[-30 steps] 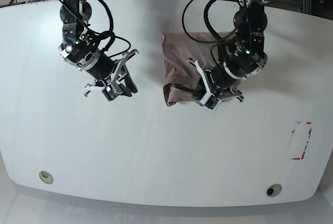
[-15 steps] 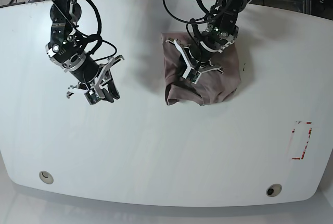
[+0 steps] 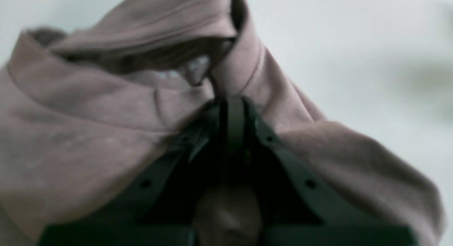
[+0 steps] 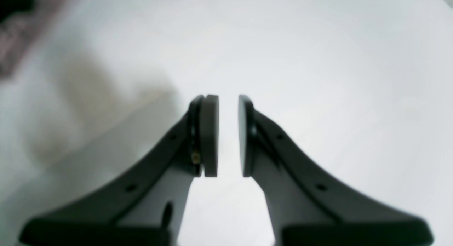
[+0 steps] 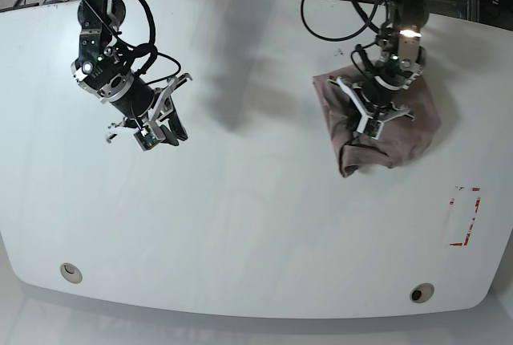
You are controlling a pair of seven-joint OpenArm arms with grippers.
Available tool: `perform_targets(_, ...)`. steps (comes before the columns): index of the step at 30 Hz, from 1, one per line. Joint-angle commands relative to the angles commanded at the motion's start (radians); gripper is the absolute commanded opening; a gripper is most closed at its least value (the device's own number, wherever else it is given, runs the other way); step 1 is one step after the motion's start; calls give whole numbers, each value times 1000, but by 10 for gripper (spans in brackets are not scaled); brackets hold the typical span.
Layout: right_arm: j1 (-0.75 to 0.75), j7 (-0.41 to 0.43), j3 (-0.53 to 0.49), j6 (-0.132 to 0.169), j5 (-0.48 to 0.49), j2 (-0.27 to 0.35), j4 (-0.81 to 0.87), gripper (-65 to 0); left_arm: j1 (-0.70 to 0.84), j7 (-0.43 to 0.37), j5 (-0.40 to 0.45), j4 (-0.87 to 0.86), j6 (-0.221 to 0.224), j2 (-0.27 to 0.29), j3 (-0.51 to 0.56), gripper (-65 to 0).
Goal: Layout the t-shirt on the table in an organized manner, then fold the t-shirt properly
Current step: 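Drag the folded shirt with the left gripper to the table edge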
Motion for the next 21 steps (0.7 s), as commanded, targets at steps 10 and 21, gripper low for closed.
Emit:
perform_targets(10, -18, 0, -5, 0, 0, 0, 23, -563, -6, 3, 0, 12, -164, -32, -267, -647)
perform_targets(21, -17, 0, -5, 0, 0, 0, 23, -563, -2, 118, 3, 235, -164, 92, -299, -647)
